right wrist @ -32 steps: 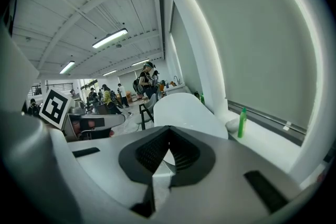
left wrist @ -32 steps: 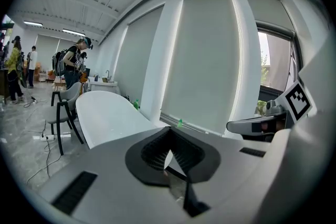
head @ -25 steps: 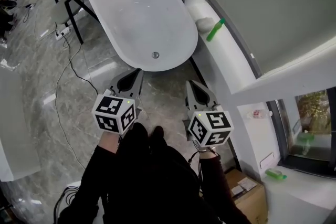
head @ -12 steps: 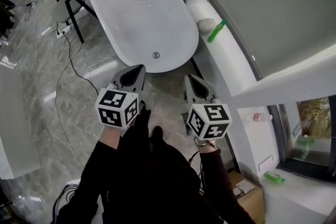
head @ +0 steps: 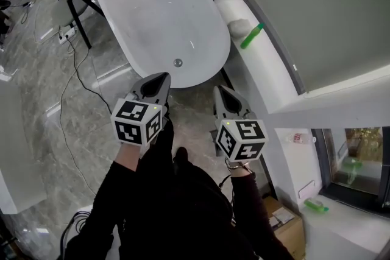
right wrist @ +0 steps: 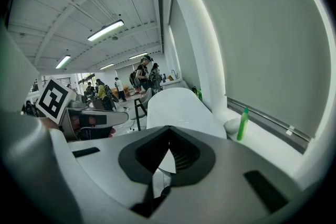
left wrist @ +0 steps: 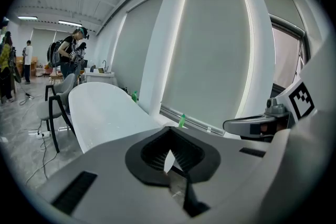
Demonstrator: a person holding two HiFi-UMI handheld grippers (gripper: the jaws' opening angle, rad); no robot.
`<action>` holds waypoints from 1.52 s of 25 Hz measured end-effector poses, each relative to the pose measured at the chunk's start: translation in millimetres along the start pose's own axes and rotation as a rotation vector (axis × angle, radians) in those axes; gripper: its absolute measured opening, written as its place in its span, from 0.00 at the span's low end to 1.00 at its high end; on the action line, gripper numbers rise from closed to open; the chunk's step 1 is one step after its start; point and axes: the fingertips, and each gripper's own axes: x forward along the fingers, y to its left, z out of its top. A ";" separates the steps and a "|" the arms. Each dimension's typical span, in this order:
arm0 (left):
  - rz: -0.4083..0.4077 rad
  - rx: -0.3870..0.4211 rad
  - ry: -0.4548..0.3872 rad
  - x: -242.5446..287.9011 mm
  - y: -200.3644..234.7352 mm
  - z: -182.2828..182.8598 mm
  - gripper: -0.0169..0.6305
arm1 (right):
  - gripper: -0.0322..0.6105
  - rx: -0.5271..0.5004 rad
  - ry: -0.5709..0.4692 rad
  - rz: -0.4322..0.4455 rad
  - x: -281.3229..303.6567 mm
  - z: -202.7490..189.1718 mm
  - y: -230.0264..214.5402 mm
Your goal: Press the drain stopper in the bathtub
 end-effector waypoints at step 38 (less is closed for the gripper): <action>-0.149 -0.116 0.412 243.2 196.7 -64.7 0.03 | 0.05 0.111 0.320 -0.141 274.0 -16.8 -44.7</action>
